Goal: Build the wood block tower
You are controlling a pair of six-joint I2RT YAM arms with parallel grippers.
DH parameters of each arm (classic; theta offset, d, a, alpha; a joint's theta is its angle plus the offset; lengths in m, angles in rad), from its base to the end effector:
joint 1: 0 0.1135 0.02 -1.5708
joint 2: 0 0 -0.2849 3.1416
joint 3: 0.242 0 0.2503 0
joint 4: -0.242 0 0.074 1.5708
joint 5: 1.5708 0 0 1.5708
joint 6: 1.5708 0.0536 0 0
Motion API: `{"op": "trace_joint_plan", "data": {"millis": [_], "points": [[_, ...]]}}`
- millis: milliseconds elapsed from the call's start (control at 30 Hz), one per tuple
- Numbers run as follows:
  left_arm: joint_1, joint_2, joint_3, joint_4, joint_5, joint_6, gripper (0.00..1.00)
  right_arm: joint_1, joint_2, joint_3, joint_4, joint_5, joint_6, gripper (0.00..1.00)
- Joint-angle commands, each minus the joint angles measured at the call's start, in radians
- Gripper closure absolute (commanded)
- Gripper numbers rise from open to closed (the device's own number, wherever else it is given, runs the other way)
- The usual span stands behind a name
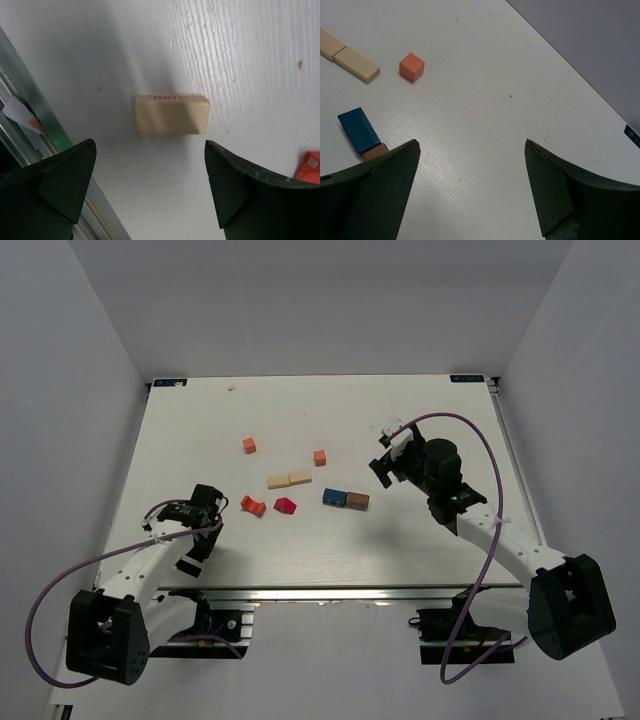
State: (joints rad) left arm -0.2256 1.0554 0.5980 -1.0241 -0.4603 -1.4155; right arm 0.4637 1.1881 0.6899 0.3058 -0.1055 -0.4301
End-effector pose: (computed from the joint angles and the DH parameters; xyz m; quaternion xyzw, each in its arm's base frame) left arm 0.1369 -0.0070 0.1864 -0.5536 0.7998 0.1236 0.1963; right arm 0.2485 0.1306 0.2900 -0.3633 0.6805 0.0514 0.6343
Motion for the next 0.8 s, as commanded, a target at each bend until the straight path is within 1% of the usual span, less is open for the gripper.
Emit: {"op": "trace_joint_plan", "data": {"millis": [0,133,233,300,367,400,433,467,500,667,733,767], "points": [[0.029,0.009,-0.004,0.056,-0.090,-0.022,0.02,-0.007,0.001,-0.006,0.046,0.017,-0.009,0.11],[0.055,0.041,-0.024,0.120,-0.087,0.012,0.02,-0.007,0.002,-0.009,0.041,0.023,-0.012,0.11],[0.066,0.100,-0.037,0.174,-0.080,0.036,0.02,-0.008,0.001,-0.009,0.041,0.026,-0.006,0.11],[0.074,0.130,-0.038,0.164,-0.095,0.024,0.02,-0.008,0.002,-0.009,0.039,0.027,-0.006,0.11],[0.075,0.129,-0.059,0.206,-0.092,0.030,0.03,-0.008,0.002,-0.009,0.041,0.021,-0.004,0.11],[0.075,0.129,-0.063,0.217,-0.087,0.041,0.07,-0.010,0.002,-0.007,0.041,0.020,-0.004,0.11],[0.075,0.129,-0.066,0.245,-0.078,0.065,0.13,-0.008,0.004,-0.006,0.039,0.018,-0.001,0.11],[0.075,0.129,-0.066,0.265,-0.072,0.066,0.13,-0.008,0.005,-0.007,0.041,0.018,0.001,0.11],[0.075,0.129,-0.072,0.277,-0.067,0.094,0.21,-0.010,0.008,-0.006,0.041,0.023,0.002,0.11],[0.075,0.107,-0.079,0.311,-0.078,0.124,0.50,-0.011,0.008,-0.003,0.038,0.029,0.004,0.11],[0.074,0.097,-0.075,0.346,-0.083,0.154,0.55,-0.010,0.005,-0.003,0.039,0.029,0.004,0.11],[0.075,0.091,-0.069,0.361,-0.084,0.170,0.56,-0.011,0.005,-0.003,0.038,0.026,0.004,0.11]]}}
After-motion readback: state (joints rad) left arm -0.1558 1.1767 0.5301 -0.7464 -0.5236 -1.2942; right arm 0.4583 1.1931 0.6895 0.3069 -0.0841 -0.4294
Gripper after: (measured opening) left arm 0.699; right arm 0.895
